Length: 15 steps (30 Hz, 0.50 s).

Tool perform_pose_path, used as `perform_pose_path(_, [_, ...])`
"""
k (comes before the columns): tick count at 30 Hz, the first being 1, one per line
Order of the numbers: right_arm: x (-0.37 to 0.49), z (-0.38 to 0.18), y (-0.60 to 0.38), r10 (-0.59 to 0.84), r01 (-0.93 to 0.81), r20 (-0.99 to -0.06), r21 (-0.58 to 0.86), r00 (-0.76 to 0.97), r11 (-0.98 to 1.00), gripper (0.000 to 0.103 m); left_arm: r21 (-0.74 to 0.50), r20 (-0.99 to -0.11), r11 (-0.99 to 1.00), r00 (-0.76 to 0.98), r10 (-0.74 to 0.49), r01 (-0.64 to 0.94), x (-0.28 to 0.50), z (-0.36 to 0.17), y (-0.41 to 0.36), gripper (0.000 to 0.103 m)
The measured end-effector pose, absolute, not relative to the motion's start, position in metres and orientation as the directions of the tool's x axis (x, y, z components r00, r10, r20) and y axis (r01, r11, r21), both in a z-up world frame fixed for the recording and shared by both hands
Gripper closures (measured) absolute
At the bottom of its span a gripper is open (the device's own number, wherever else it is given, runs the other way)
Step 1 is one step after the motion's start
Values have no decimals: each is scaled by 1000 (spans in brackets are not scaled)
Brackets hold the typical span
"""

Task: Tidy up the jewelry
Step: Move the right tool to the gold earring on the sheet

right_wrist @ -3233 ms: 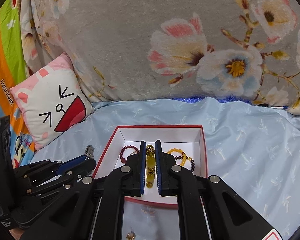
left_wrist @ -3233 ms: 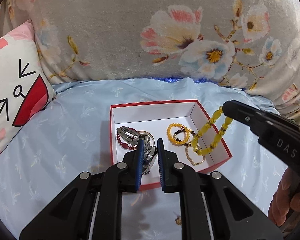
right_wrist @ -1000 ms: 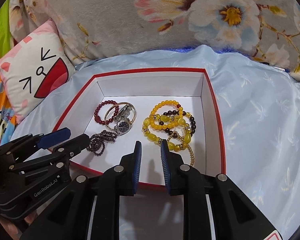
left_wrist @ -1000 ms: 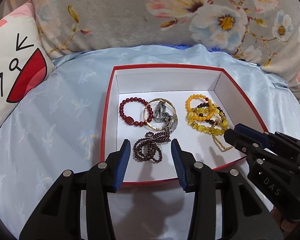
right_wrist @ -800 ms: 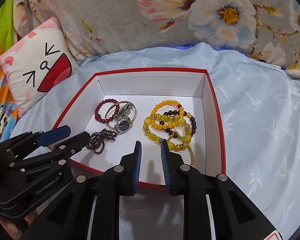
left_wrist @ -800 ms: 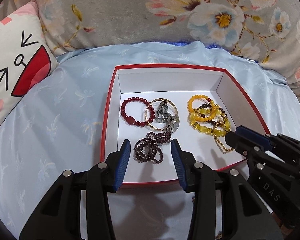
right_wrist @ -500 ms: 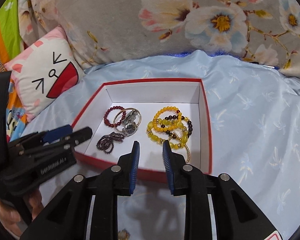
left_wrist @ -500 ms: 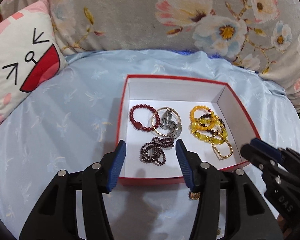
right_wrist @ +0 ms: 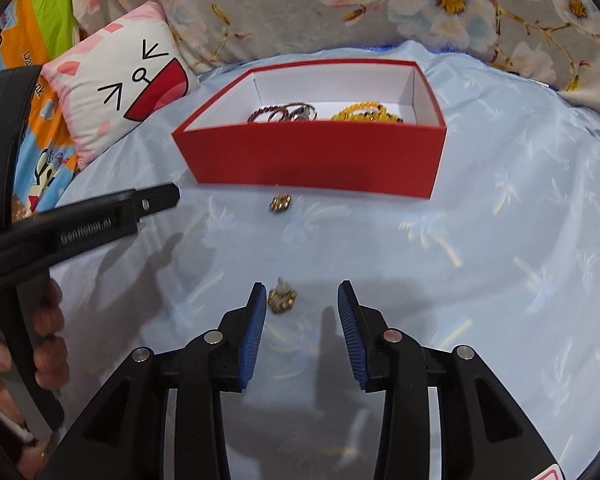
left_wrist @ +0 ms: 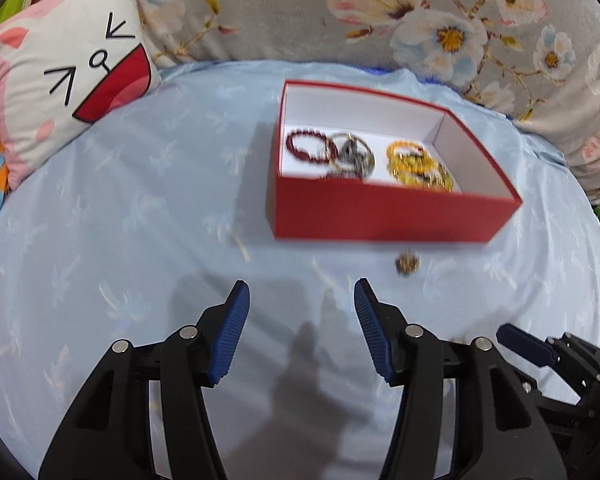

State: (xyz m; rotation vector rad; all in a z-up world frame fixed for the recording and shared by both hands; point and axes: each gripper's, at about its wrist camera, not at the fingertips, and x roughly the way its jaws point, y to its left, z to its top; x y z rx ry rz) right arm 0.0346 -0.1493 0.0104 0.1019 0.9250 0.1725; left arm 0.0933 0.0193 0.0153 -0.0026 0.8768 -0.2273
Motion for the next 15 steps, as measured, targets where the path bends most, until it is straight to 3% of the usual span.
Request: perform_pose_path(15, [41,-4,-136,177,-81,-787,160,590,984,66,-94,-784,976,589,-195,197,67,-11,12,49])
